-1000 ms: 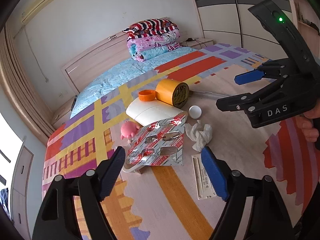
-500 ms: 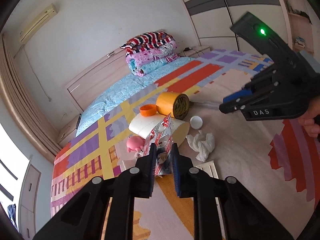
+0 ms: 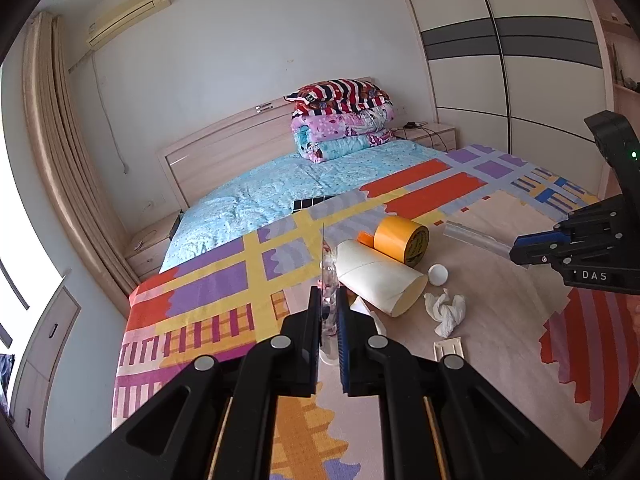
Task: Collect trash
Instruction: 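Grasp the red-and-white pill blister pack with the left gripper while the right gripper grasps the grey metal rod, then carry the blister pack and metal rod over the black trash bag, then open both grippers to drop the items into the bag, then move both open grippers back over the bed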
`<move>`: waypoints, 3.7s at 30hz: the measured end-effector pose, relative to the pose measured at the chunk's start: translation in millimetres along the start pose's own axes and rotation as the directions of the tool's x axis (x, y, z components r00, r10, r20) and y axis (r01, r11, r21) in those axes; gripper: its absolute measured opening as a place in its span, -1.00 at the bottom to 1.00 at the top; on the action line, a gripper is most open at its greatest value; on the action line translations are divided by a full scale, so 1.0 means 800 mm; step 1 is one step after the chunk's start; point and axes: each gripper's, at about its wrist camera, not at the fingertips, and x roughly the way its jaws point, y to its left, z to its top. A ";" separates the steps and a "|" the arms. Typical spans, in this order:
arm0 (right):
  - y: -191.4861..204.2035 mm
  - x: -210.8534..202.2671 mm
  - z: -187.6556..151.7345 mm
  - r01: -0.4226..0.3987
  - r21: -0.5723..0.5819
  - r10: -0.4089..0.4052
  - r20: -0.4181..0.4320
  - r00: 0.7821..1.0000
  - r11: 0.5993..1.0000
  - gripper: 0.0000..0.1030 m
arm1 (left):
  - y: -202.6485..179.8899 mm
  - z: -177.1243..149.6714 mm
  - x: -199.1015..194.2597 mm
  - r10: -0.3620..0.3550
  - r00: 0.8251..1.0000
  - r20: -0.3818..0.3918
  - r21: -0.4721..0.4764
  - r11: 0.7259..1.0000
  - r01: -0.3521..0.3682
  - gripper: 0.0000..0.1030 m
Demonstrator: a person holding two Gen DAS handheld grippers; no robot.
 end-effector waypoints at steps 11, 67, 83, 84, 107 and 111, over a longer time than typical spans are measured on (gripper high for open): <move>0.033 -0.105 -0.063 -0.029 -0.012 0.030 0.093 0.995 0.999 -0.76 | -0.027 -0.008 -0.127 -0.135 0.986 0.099 -0.029 0.990 0.138 -0.86; 0.147 -0.027 -0.345 -0.189 -0.164 0.085 -0.495 0.865 0.968 -0.76 | -0.192 -0.304 -0.077 -0.400 0.762 -0.510 -0.138 0.912 0.387 -0.86; 0.128 -0.048 -0.326 -0.172 -0.119 0.109 -0.414 0.904 0.978 -0.25 | -0.194 -0.276 -0.104 -0.398 0.814 -0.422 -0.101 0.913 0.395 0.12; 0.127 -0.051 -0.324 -0.174 -0.113 0.114 -0.408 0.906 0.978 -0.25 | -0.193 -0.273 -0.107 -0.398 0.818 -0.415 -0.099 0.914 0.394 0.12; 0.094 -0.147 -0.202 -0.185 -0.116 0.174 -0.103 0.979 0.976 -0.25 | -0.140 -0.158 -0.176 -0.346 0.928 -0.140 -0.010 0.937 0.348 0.12; 0.085 -0.151 -0.175 -0.185 -0.101 0.181 -0.047 0.982 0.978 -0.25 | -0.128 -0.136 -0.159 -0.326 0.937 -0.124 -0.010 0.945 0.328 0.12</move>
